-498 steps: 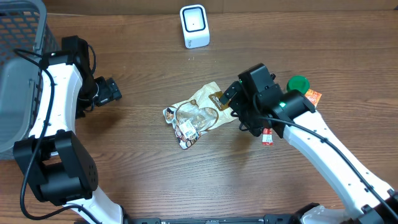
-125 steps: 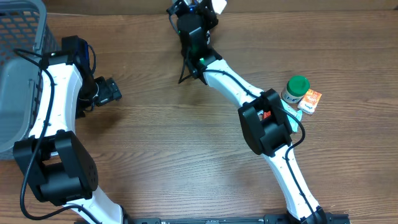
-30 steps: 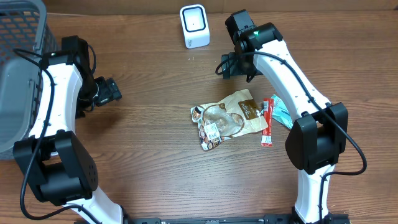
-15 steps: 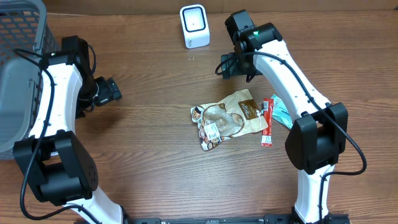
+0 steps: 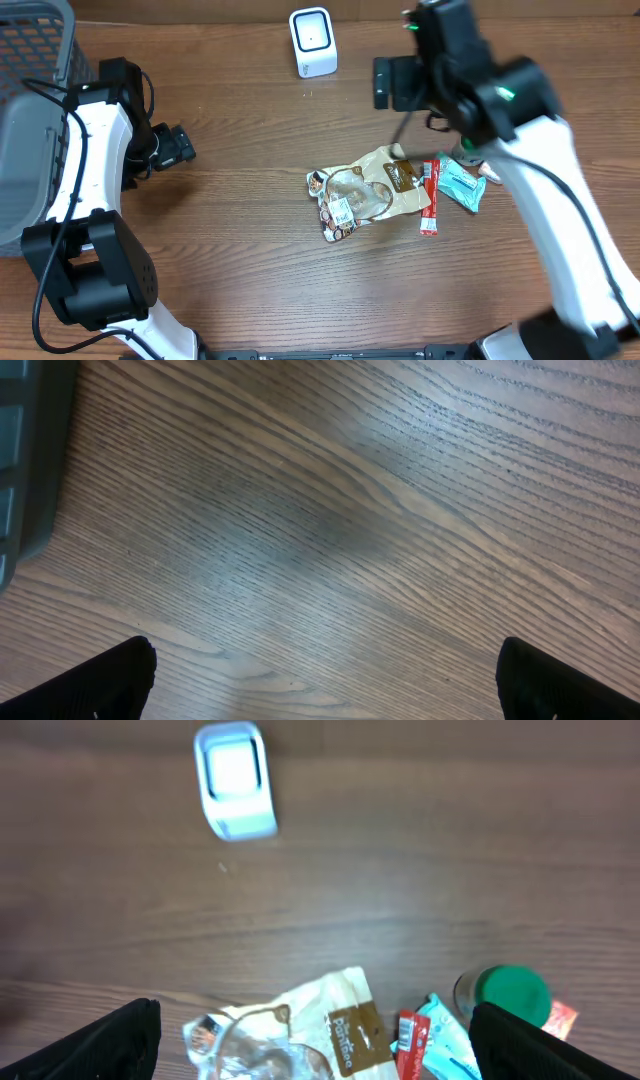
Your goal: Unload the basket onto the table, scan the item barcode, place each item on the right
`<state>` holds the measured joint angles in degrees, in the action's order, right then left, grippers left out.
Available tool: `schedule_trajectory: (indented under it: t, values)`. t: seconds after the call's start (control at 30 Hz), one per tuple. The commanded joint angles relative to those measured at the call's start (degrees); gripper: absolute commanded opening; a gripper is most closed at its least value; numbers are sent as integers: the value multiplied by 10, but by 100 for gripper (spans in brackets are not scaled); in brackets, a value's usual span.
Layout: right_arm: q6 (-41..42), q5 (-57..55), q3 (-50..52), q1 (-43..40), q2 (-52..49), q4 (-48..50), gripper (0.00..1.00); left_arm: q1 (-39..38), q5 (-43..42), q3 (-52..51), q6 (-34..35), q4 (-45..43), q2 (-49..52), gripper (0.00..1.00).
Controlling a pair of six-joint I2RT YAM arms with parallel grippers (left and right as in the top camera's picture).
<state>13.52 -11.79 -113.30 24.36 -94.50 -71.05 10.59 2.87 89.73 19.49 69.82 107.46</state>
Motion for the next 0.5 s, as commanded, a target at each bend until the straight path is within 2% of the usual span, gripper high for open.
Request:
schedule_trajectory:
  t: [0.0,0.47]
  values:
    - [4,-1,-3,-1,73,3,100,-2,5,7,-2,0,-11,100]
    - [4,-1,-3,-1,415,-1,100,-2,5,7,-2,0,-11,100]
